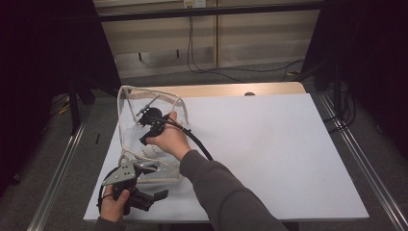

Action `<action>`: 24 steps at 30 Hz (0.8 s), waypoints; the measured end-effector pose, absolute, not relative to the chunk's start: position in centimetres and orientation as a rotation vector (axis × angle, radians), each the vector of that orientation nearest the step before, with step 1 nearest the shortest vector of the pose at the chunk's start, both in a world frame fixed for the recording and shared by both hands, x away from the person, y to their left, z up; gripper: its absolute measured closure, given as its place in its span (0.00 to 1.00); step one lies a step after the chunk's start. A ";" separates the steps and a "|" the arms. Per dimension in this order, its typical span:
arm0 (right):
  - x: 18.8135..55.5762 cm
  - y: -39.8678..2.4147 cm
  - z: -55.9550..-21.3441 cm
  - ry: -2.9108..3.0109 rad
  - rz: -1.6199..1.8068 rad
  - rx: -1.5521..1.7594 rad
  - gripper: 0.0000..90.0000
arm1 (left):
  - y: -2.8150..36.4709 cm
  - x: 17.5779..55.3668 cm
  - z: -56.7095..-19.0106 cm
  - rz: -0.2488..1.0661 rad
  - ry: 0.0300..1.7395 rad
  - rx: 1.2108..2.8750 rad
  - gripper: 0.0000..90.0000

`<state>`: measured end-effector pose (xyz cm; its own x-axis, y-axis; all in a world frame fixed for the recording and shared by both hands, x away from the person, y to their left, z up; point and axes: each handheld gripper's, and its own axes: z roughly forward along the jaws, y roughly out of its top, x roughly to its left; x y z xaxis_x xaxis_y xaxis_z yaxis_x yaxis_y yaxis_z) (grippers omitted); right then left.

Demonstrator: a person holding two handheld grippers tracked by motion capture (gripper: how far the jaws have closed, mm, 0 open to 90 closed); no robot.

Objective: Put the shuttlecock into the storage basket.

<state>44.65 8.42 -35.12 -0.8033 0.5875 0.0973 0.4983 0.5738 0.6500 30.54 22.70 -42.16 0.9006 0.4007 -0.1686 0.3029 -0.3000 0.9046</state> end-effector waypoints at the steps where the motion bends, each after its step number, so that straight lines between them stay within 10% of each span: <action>1: 44.7 8.3 -35.0 2.670 1.045 0.928 0.43 | 22.7 30.5 -42.2 0.106 0.518 1.906 0.04; 24: 42.7 7.5 -32.0 2.676 1.070 0.849 0.29 | 22.6 30.5 -42.1 0.104 0.518 1.905 0.04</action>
<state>42.71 7.53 -32.04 -0.8314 0.5500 0.0786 0.4525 0.5882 0.6703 30.46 22.63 -42.12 0.9005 0.4004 -0.1697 0.3037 -0.2997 0.9044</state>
